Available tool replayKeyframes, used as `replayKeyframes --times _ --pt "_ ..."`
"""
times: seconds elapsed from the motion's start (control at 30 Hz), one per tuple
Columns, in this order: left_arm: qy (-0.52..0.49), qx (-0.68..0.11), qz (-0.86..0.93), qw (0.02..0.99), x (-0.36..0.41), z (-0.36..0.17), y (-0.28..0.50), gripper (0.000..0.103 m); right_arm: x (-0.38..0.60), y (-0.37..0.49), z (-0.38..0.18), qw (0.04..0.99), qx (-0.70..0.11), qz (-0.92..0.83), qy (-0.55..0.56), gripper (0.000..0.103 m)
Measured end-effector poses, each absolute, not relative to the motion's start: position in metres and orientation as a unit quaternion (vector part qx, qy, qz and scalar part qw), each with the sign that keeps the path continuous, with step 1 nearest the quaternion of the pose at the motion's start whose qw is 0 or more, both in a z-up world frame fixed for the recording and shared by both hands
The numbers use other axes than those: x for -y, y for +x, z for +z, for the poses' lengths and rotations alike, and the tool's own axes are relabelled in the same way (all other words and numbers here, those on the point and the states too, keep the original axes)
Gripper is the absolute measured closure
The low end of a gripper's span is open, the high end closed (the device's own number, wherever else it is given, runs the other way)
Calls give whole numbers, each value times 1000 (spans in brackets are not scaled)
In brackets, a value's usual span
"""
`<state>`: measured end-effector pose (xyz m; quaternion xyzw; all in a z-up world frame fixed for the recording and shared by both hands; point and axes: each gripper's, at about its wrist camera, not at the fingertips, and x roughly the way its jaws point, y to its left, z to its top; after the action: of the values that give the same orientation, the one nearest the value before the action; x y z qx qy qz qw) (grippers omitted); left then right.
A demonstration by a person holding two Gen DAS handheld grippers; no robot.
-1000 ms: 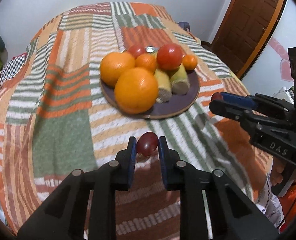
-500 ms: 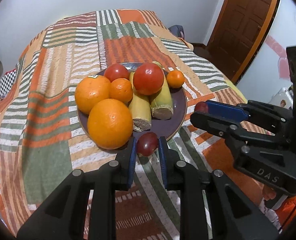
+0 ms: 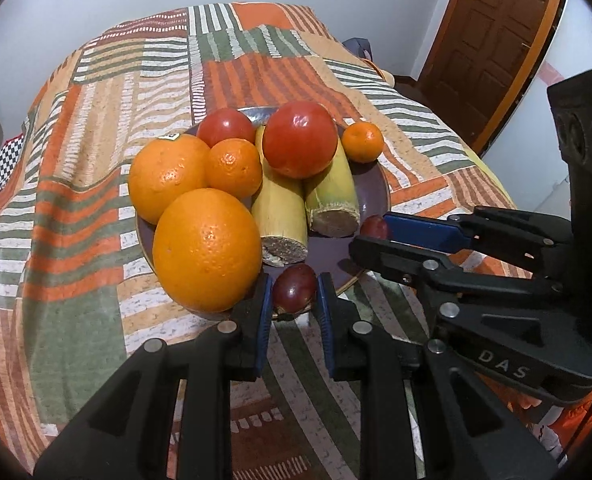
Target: Organize fruits
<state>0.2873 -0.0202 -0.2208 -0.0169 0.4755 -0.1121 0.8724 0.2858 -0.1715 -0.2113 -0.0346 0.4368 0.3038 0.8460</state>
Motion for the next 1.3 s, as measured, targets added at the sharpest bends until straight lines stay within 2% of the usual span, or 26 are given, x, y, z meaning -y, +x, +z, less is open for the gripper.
replayKeyframes --times 0.3,0.4,0.47,0.53,0.7,0.93,1.3 --pt "-34 -492 -113 863 16 -229 292 80 172 290 -212 844 -438 306 -38 77" --pt "-35 -495 -112 861 16 -228 290 79 171 291 -212 844 -440 303 -44 73" --pt "-34 -494 -112 861 16 -226 288 77 172 292 -212 845 -440 299 -46 68" --pt "-34 -494 -112 862 16 -224 285 72 174 290 -210 846 -438 300 -44 68" --pt "-22 -466 -95 879 14 -203 265 71 181 280 -197 856 -424 295 -42 68" --pt "-35 -382 -68 921 -2 -132 220 71 199 243 -140 891 -354 283 -35 67" --pt "-29 -197 -39 979 -6 -6 107 70 231 151 -30 939 -198 280 -3 67"
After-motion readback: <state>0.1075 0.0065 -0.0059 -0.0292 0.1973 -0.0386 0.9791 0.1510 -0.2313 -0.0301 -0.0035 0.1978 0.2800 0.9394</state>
